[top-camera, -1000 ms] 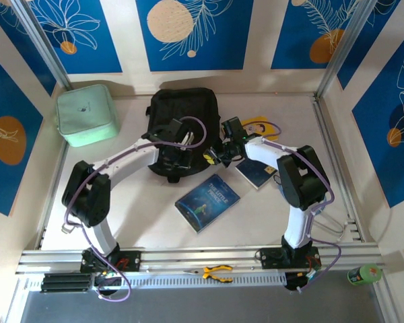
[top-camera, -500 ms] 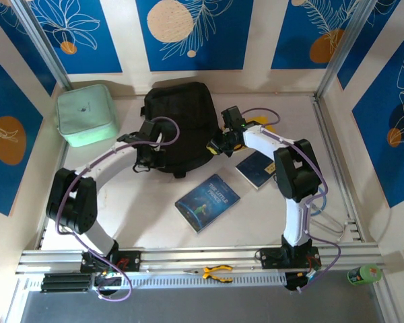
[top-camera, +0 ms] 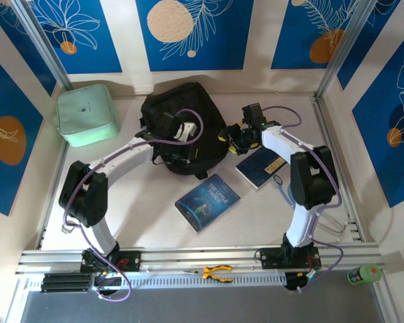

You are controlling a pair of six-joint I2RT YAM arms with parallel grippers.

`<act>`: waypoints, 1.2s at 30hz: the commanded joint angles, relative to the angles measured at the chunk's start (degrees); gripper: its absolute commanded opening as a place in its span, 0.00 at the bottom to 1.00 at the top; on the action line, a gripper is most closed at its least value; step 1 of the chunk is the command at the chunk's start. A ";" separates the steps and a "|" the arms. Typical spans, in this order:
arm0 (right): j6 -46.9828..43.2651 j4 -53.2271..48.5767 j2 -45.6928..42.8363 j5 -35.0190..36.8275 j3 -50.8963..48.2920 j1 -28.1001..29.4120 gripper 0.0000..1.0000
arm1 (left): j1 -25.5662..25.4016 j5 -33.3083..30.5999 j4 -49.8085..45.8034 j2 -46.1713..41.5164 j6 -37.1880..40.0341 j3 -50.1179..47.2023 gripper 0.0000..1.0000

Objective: Pack the student bag
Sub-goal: Unzip the student bag at the top-center of the table.

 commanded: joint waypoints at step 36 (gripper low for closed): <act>13.50 -3.79 0.77 9.09 -2.70 9.44 0.19 | 1.61 -19.19 -9.31 -8.84 -5.79 -12.35 0.00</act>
